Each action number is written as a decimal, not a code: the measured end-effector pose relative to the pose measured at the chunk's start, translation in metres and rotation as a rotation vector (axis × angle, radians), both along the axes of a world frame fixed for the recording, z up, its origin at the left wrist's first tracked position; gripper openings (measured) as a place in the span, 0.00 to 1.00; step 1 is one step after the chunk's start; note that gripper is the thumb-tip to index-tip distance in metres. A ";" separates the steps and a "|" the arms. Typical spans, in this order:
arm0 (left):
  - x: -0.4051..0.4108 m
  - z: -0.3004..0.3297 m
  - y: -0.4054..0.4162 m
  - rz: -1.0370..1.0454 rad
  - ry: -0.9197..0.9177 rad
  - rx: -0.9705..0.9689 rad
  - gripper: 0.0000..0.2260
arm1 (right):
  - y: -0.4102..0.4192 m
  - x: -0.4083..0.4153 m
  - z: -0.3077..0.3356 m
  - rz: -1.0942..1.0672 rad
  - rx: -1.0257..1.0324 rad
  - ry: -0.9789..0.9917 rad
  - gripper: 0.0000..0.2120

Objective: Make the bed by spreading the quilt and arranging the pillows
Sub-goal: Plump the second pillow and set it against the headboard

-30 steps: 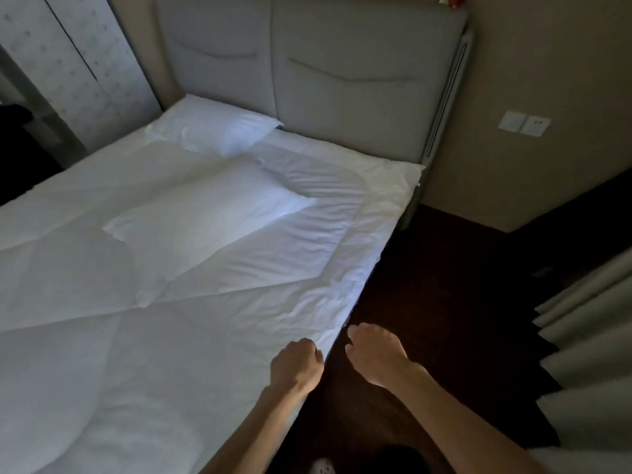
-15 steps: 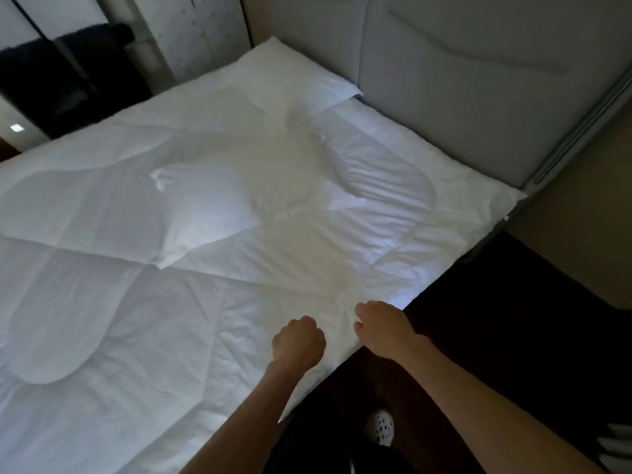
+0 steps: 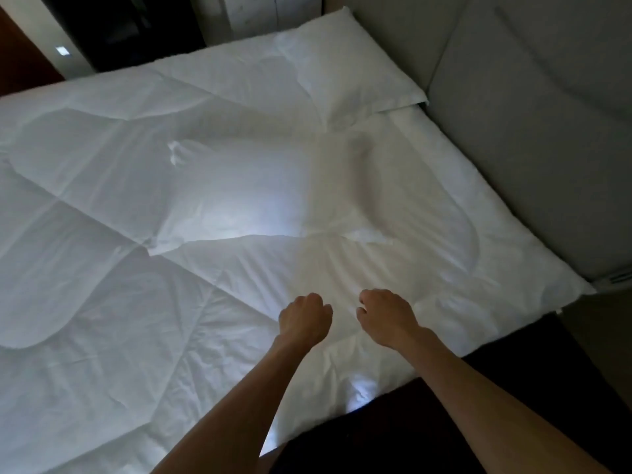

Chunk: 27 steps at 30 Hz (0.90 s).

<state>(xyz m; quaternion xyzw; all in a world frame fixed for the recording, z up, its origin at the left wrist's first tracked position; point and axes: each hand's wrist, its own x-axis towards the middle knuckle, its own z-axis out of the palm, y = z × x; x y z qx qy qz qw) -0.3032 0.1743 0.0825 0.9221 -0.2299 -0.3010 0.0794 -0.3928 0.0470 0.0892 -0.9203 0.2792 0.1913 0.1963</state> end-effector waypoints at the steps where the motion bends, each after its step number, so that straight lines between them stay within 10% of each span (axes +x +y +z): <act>1: 0.010 0.000 -0.015 0.004 -0.010 -0.012 0.13 | -0.016 0.011 -0.001 -0.006 -0.003 0.001 0.10; 17: 0.144 -0.074 -0.208 0.252 -0.023 0.028 0.23 | -0.206 0.171 -0.072 0.240 0.032 -0.057 0.09; 27: 0.198 -0.194 -0.305 1.574 0.796 -0.579 0.40 | -0.287 0.222 -0.166 0.275 0.117 -0.133 0.11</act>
